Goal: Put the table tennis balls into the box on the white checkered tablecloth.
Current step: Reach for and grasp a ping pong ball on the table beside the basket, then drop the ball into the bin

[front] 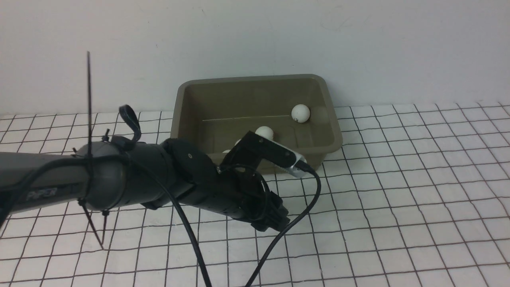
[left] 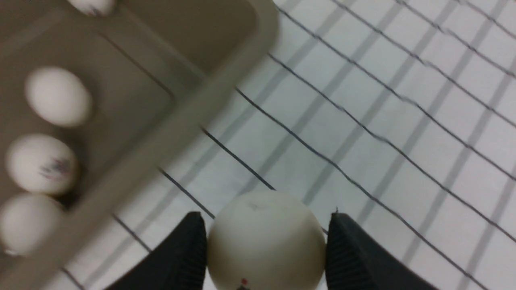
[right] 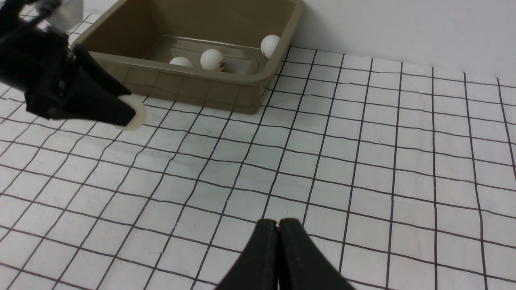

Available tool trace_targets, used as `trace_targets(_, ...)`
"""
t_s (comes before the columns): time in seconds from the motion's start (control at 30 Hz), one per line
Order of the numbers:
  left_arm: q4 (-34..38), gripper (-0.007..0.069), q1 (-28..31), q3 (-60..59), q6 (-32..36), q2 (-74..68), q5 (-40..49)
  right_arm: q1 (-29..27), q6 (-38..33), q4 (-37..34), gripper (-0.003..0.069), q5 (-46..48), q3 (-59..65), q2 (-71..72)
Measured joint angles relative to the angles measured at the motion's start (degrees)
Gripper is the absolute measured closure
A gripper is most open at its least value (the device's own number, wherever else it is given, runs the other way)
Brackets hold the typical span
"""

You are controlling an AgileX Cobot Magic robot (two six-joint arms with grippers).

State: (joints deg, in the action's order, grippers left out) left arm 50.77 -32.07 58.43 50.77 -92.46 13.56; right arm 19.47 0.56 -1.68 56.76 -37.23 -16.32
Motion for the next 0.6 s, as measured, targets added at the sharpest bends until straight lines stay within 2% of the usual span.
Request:
trace_targets(0.17,0.00,0.0283,2.63,2.41,0.00,-0.49,-6.35,0.00,0.00,-0.05,0.0676,0.00,0.00,0.00)
trace_targets(0.43,0.00,0.0283,7.97,7.90,1.11,-6.43,-7.01,0.00,0.00,-0.05,0.0676,0.00,0.00,0.00)
trace_targets(0.6,-0.07,0.0283,9.56,11.87,8.29,-11.40,-9.60,0.00,0.00,-0.05,0.0676,0.00,0.00,0.00)
